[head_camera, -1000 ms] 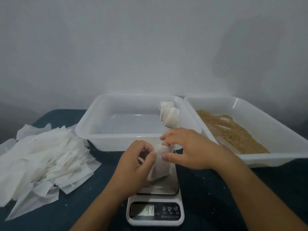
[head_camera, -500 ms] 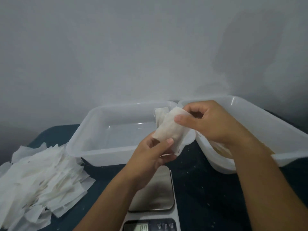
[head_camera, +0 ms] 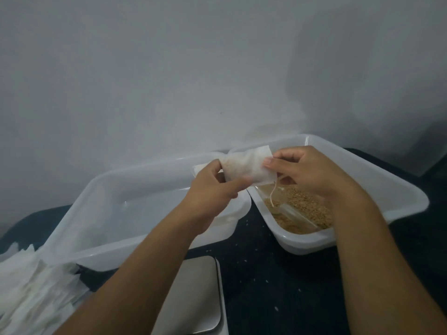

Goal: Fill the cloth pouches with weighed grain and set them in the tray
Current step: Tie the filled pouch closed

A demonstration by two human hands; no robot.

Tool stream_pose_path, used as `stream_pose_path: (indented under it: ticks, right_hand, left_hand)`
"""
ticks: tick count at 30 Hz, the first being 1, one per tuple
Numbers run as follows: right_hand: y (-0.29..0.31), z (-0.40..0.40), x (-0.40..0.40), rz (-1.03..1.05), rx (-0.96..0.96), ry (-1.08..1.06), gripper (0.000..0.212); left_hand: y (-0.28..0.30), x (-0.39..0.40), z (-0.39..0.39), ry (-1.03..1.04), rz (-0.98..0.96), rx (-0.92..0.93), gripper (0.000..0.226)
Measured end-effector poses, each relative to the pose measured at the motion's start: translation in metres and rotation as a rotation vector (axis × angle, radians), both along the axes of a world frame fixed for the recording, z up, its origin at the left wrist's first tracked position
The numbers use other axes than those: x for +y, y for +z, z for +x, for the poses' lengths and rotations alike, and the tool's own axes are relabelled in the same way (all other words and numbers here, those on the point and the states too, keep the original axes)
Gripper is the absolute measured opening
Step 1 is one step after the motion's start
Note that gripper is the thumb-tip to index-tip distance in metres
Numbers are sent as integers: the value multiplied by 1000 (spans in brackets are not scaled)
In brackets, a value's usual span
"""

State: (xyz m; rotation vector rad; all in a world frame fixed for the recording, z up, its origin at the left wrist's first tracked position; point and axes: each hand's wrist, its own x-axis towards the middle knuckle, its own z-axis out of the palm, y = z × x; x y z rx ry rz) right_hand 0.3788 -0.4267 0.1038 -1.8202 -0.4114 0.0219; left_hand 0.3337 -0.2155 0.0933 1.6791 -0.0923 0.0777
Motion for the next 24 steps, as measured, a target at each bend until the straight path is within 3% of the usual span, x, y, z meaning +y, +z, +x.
stream_pose_path:
  ticks: [24]
  right_hand:
    - [-20,18,-15,81,76,-55,15]
  left_hand:
    - [2,-15,21,75,105,-63,39]
